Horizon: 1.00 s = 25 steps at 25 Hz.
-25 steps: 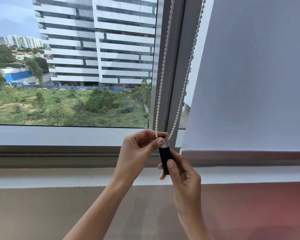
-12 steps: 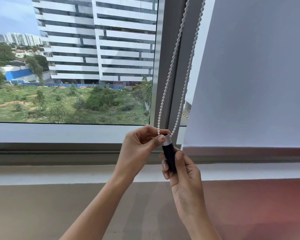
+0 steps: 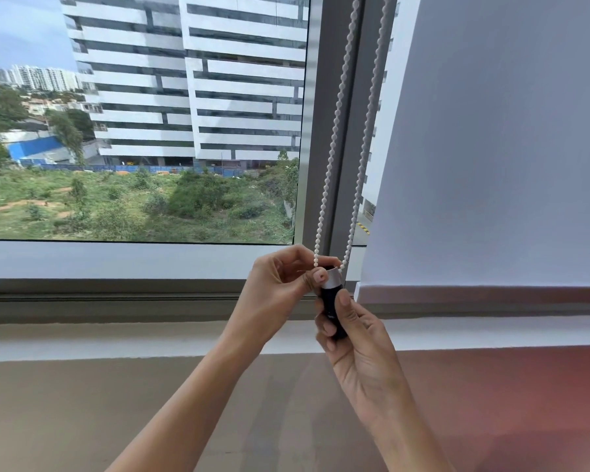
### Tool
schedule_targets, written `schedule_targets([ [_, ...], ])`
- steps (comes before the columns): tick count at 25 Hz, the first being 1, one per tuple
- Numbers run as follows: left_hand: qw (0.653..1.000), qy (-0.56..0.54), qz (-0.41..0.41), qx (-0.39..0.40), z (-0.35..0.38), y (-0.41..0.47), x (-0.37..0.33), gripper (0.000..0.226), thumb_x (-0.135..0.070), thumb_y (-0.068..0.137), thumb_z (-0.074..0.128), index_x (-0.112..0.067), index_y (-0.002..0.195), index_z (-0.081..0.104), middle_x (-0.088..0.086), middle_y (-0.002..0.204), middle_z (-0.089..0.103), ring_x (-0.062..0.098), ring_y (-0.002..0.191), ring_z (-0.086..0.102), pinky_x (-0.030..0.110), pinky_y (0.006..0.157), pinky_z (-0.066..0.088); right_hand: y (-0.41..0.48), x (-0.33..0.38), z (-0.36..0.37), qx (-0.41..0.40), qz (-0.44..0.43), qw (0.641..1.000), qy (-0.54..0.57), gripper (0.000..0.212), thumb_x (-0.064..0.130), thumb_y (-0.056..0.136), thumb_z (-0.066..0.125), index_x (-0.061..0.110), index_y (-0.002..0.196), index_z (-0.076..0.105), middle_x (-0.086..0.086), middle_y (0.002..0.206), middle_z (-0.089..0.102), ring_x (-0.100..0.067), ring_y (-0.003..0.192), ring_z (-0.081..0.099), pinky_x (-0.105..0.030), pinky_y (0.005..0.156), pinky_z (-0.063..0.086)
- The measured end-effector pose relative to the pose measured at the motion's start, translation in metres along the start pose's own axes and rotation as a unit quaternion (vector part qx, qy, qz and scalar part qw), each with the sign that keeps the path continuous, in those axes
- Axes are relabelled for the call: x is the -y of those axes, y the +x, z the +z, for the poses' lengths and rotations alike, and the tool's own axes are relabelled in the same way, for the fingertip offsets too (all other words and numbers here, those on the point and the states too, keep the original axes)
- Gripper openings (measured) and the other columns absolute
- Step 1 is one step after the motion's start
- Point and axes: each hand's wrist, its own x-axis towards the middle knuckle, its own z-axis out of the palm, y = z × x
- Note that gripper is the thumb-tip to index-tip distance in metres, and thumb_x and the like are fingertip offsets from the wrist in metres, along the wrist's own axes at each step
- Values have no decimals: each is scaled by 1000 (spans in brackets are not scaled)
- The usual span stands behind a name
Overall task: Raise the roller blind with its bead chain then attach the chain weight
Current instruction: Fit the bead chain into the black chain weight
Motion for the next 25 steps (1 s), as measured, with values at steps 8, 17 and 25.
schedule_targets([
  [8, 998, 59, -19, 24, 2, -2, -5, 20, 8, 90, 52, 25, 99, 47, 11, 95, 71, 11, 82, 67, 21, 72, 52, -3, -1, 3, 61, 36, 993, 91, 41, 37, 65, 87, 8, 92, 75, -5, 72, 60, -6, 47, 44, -16, 42, 34],
  [17, 999, 21, -48, 15, 8, -9, -17, 9, -1, 86, 61, -9, 85, 64, 22, 86, 64, 23, 80, 58, 29, 72, 46, -12, 2, 15, 19, 0, 1000, 1, 30, 38, 87, 52, 18, 84, 75, 2, 62, 50, -4, 42, 35, -16, 41, 25],
  [25, 998, 9, -60, 8, 8, -13, -13, 10, 1, 88, 59, -7, 88, 66, 27, 91, 67, 30, 83, 59, 44, 79, 48, -16, 0, 11, 63, 20, 998, 13, 33, 37, 93, 46, 18, 90, 72, 3, 61, 49, -4, 44, 40, -18, 43, 25],
])
